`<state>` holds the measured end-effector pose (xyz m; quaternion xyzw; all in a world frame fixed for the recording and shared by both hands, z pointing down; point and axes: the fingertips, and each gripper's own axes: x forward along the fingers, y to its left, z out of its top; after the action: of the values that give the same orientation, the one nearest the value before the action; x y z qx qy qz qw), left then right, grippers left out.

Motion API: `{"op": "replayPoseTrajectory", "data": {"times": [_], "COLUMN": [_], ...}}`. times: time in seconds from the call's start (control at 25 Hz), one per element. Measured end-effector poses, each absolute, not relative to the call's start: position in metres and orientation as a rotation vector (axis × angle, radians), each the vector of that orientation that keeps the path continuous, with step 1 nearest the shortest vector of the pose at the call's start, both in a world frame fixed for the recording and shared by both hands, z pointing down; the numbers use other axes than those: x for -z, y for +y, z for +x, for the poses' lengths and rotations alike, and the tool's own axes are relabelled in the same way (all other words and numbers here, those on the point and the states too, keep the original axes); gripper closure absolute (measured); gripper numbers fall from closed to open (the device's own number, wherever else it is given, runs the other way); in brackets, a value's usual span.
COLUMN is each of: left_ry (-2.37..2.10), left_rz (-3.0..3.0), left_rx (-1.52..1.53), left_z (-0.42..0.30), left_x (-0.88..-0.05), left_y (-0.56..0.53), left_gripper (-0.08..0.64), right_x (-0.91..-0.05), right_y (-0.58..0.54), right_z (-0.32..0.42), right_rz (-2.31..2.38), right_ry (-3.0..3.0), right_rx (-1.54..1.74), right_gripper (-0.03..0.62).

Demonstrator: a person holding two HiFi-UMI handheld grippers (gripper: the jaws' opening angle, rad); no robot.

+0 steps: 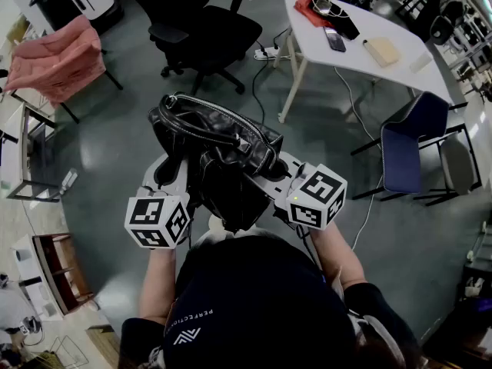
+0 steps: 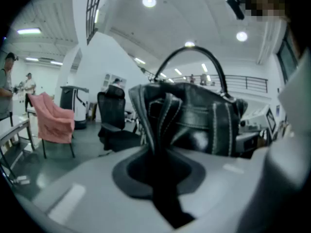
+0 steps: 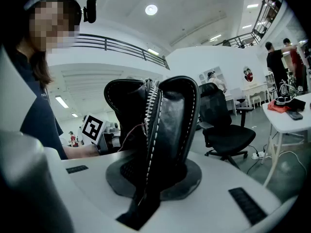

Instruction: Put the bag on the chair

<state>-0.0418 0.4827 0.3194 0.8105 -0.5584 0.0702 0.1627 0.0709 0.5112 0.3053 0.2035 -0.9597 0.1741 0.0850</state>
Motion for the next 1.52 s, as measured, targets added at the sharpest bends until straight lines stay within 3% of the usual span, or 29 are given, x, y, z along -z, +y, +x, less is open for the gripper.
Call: {"op": "replayPoseTrajectory", "data": {"times": [0.96,1.52], "left_ry": [-1.682,-1.601], "left_rz": [2.228,2.247], "left_rx": [-0.281,-0.276], "left_z": [-0.014,-0.032], "left_x": [-0.335,-0.359], "left_y": [0.497,0.423], "left_gripper": [0.514,0.514], "right_x": [-0.326,-0.346], "right_y": [0.518,0.452], "right_z": [0.1,0.077], "right_rz": [0.473,0.555], "right_ry": [-2.873,-2.814], "right_rx": [-0.587,-0.618], "right_gripper": [0.538,0.538]}}
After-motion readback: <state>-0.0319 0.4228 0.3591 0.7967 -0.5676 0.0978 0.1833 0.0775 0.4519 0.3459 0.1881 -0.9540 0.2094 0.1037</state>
